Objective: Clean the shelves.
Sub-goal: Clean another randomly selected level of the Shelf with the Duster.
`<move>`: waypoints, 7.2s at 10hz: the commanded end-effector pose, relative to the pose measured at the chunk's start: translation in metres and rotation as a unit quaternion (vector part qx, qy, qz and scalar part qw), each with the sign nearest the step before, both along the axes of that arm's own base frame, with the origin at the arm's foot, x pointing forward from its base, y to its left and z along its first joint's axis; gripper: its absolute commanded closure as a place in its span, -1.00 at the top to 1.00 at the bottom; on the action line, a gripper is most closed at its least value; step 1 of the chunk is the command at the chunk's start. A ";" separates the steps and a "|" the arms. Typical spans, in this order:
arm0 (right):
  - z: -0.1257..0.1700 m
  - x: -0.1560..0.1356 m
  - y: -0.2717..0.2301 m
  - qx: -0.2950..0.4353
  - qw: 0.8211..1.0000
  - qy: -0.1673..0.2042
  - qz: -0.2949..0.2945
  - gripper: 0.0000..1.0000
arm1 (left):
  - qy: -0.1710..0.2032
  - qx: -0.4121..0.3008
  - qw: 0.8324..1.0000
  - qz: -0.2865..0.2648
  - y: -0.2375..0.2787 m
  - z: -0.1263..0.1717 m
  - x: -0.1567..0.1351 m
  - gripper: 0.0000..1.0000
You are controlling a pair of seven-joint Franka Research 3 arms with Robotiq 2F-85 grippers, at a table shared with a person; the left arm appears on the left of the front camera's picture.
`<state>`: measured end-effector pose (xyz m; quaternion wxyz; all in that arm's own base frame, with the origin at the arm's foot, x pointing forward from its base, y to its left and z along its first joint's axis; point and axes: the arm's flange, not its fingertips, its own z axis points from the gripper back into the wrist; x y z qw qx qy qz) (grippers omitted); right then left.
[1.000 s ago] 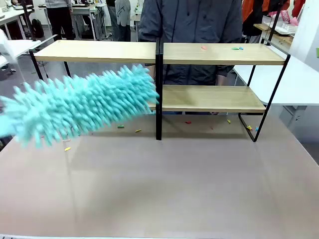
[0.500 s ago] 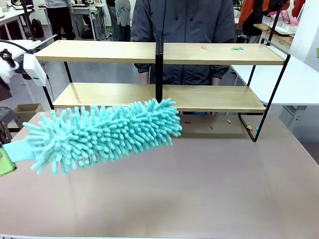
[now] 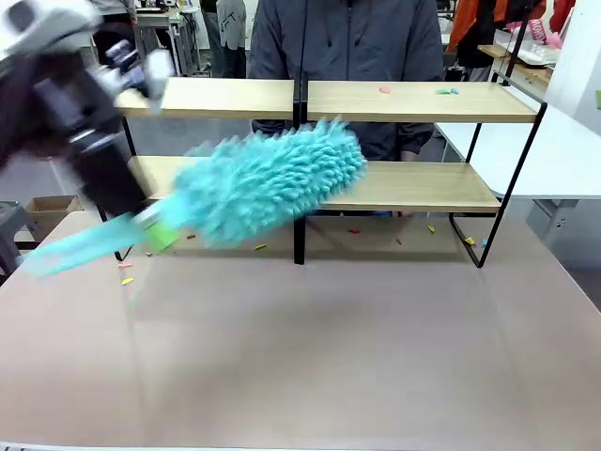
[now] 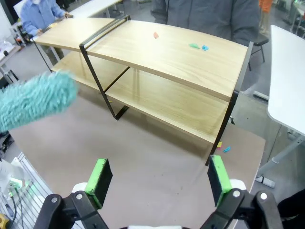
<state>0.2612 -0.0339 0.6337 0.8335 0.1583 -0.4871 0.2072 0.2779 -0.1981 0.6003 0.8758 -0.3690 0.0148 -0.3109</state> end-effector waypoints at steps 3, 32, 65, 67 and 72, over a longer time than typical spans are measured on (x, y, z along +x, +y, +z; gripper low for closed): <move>-0.001 0.000 0.000 0.002 1.000 -0.001 0.001 1.00 | 0.011 -0.043 0.991 0.127 -0.127 0.106 0.103 -0.75; -0.001 0.000 0.000 0.002 1.000 -0.001 0.001 1.00 | -0.089 0.162 0.968 0.170 -0.319 0.096 0.172 -0.75; -0.001 0.000 0.000 0.002 1.000 -0.001 0.001 1.00 | -0.036 -0.018 0.994 0.101 0.162 0.145 0.078 -0.75; -0.001 0.000 0.000 0.002 1.000 -0.001 0.001 1.00 | -0.048 -0.001 0.994 0.103 0.180 0.281 0.176 -0.75; -0.001 0.000 0.000 0.002 1.000 -0.001 0.001 1.00 | -0.021 -0.012 1.000 -0.019 0.123 0.266 0.160 -0.75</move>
